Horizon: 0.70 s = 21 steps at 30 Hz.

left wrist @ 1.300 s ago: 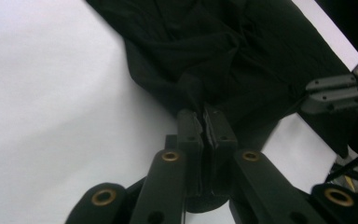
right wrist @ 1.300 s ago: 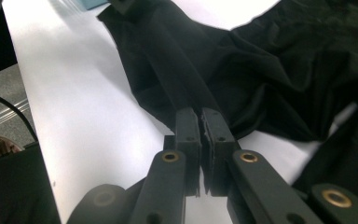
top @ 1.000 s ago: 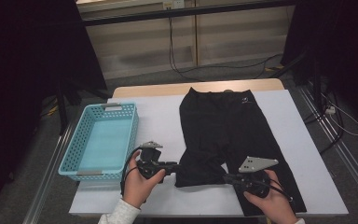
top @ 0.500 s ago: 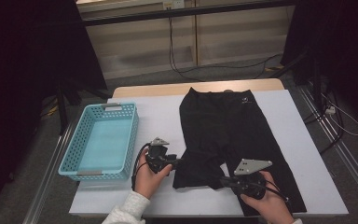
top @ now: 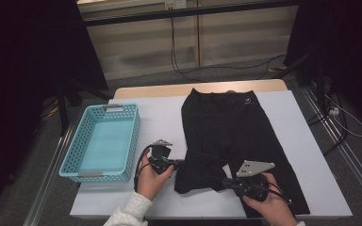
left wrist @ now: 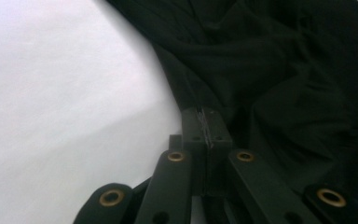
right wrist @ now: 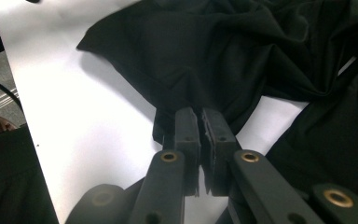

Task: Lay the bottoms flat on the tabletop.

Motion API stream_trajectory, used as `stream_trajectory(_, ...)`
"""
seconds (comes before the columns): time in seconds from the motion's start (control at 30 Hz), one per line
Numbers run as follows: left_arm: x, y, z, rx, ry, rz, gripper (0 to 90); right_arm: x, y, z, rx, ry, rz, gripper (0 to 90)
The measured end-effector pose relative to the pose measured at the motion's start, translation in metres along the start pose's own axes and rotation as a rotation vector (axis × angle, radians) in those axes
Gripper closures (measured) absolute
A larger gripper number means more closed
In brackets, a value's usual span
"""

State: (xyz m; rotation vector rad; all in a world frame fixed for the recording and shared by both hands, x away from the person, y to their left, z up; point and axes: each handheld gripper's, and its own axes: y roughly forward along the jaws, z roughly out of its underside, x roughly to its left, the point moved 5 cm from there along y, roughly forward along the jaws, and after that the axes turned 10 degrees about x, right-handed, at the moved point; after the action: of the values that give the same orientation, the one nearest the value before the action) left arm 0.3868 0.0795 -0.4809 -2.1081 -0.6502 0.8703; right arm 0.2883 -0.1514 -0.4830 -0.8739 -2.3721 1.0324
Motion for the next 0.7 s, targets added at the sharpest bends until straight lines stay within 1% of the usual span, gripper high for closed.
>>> stream_trajectory(0.1, 0.002, -0.014, 0.004, -0.016, -0.018, -0.008, 90.0, 0.001, 0.0, -0.002, -0.004, -0.006, -0.001, 85.6)
stream_trajectory(0.13, 0.002, -0.014, 0.004, -0.016, -0.018, -0.008, 90.0, 0.002, 0.0, -0.002, -0.006, -0.009, -0.004, 85.6)
stream_trajectory(0.17, 0.002, -0.024, 0.007, -0.021, -0.027, -0.011, 90.0, 0.002, 0.0, -0.003, -0.006, -0.014, -0.005, 85.6)
stream_trajectory(0.27, 0.001, -0.035, 0.011, -0.025, -0.03, -0.023, 90.0, 0.004, 0.002, -0.004, -0.001, -0.025, -0.012, 85.6)
stream_trajectory(0.3, 0.001, -0.036, 0.012, -0.029, -0.035, -0.024, 90.0, 0.006, 0.003, -0.005, -0.001, -0.026, -0.016, 85.6)
stream_trajectory(0.43, 0.003, -0.034, 0.016, -0.007, -0.044, -0.029, 89.8, 0.009, 0.005, -0.005, 0.011, -0.043, -0.028, 85.6)
stream_trajectory(0.53, 0.006, -0.031, 0.016, 0.003, -0.046, -0.028, 89.3, 0.009, 0.005, -0.005, 0.012, -0.042, -0.03, 85.8)
stream_trajectory(0.57, 0.007, -0.03, 0.016, 0.003, -0.052, -0.034, 88.6, 0.008, 0.004, -0.004, 0.015, -0.04, -0.03, 85.9)
stream_trajectory(0.67, 0.014, -0.026, 0.013, -0.001, -0.056, -0.041, 82.5, 0.008, 0.003, -0.002, 0.018, -0.034, -0.028, 85.9)
stream_trajectory(0.7, 0.016, -0.024, 0.011, -0.004, -0.059, -0.043, 79.1, 0.007, 0.003, -0.001, 0.02, -0.036, -0.028, 85.9)
